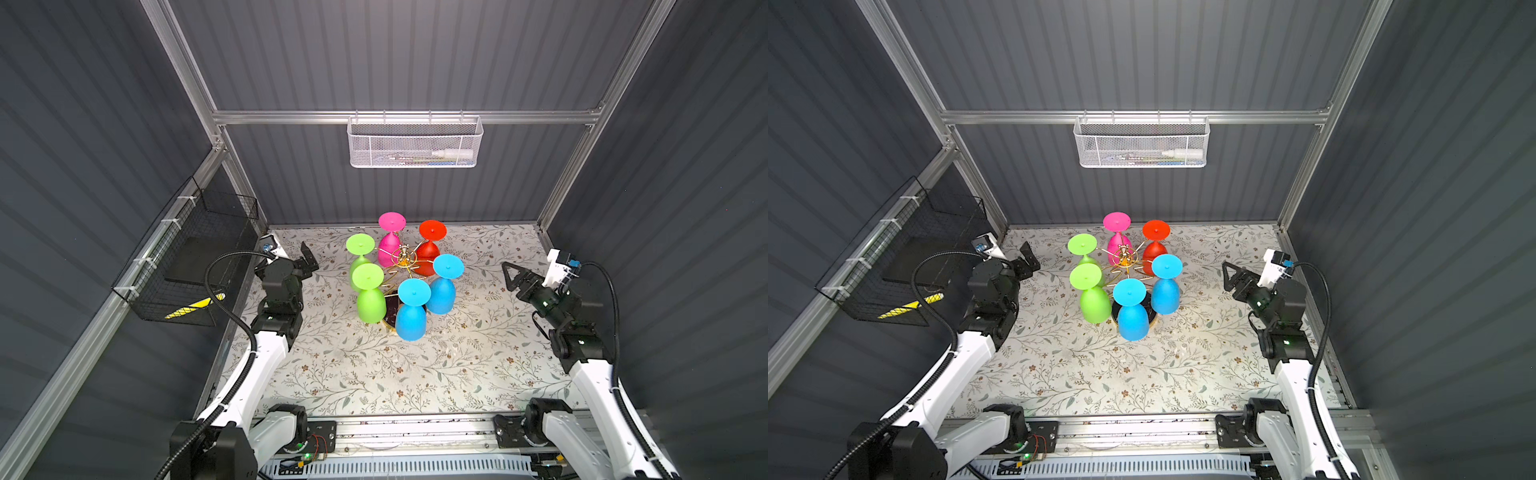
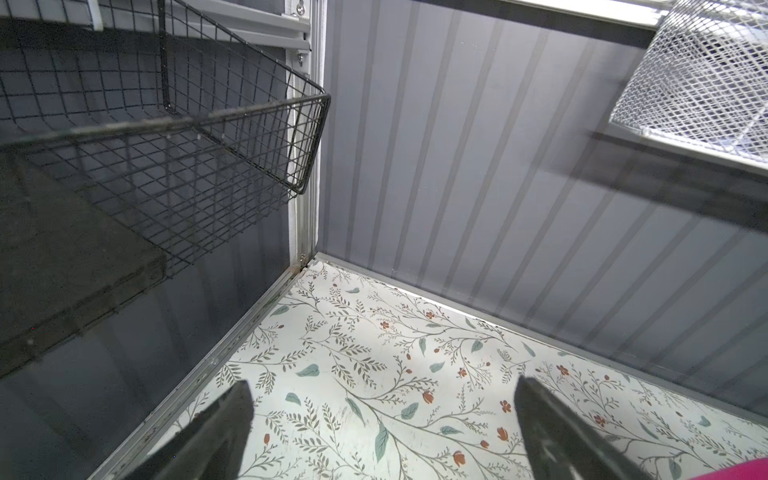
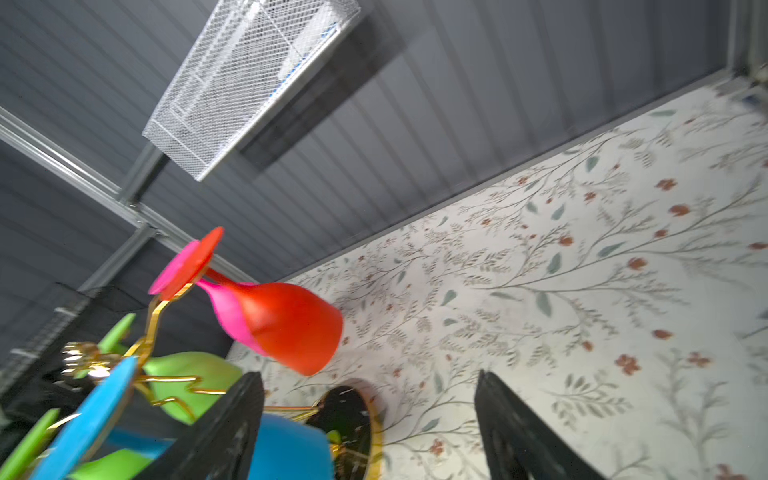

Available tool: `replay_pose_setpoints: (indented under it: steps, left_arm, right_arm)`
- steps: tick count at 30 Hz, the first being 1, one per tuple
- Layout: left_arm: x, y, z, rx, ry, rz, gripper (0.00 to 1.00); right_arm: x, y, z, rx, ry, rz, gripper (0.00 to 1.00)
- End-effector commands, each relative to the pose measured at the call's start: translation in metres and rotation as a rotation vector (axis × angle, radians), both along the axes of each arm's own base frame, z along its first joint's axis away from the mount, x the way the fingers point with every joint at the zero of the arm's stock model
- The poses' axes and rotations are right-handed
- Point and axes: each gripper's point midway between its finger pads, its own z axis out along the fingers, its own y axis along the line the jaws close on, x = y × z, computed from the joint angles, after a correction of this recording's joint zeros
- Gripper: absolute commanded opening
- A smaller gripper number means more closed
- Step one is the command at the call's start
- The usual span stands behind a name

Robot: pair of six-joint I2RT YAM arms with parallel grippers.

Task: Take the wine glass off the wine glass rack
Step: 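Reach the right gripper to the cyan glass base and close on it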

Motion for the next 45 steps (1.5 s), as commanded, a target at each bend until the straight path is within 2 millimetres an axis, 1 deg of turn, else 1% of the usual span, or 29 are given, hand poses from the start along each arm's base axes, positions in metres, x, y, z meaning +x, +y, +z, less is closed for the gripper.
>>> replay_pose_setpoints:
  steps: [1, 2, 5, 8, 10, 14, 19, 24, 27, 30, 35, 45]
  left_arm:
    - [-0.005, -0.005, 0.031, -0.033, -0.059, -0.032, 1.00]
    - [-0.005, -0.005, 0.035, -0.039, -0.069, -0.036, 1.00]
    - [-0.006, -0.007, 0.038, -0.050, -0.078, -0.048, 1.00]
    - [-0.006, -0.010, 0.042, -0.052, -0.079, -0.062, 1.00]
    - [-0.007, -0.011, 0.043, -0.052, -0.079, -0.069, 1.00]
    - [-0.008, -0.011, 0.045, -0.053, -0.074, -0.074, 1.00]
    - [-0.010, -0.013, 0.045, -0.055, -0.072, -0.083, 1.00]
    - [-0.010, -0.013, 0.043, -0.056, -0.065, -0.084, 1.00]
    - [-0.010, -0.014, 0.041, -0.060, -0.059, -0.089, 1.00]
    - [-0.010, -0.014, 0.042, -0.060, -0.059, -0.092, 1.00]
    - [-0.010, -0.014, 0.043, -0.059, -0.059, -0.091, 1.00]
    - [-0.011, -0.014, 0.043, -0.058, -0.058, -0.089, 1.00]
  right_arm:
    - [-0.022, 0.028, 0.014, 0.132, 0.088, 0.155, 0.78]
    - [-0.026, 0.035, 0.020, 0.171, 0.096, 0.192, 0.78]
    - [-0.033, 0.052, 0.032, 0.240, 0.120, 0.274, 0.75]
    - [-0.038, 0.067, 0.040, 0.243, 0.146, 0.321, 0.74]
    - [-0.040, 0.080, 0.046, 0.241, 0.160, 0.367, 0.74]
    - [-0.038, 0.106, 0.054, 0.235, 0.189, 0.432, 0.73]
    - [-0.030, 0.124, 0.056, 0.247, 0.204, 0.474, 0.70]
    - [-0.022, 0.133, 0.048, 0.237, 0.239, 0.469, 0.64]
    - [-0.019, 0.137, 0.047, 0.244, 0.241, 0.477, 0.59]
    - [-0.017, 0.138, 0.046, 0.246, 0.245, 0.470, 0.50]
    - [-0.015, 0.138, 0.046, 0.253, 0.249, 0.466, 0.33]
    - [-0.014, 0.138, 0.045, 0.273, 0.253, 0.459, 0.15]
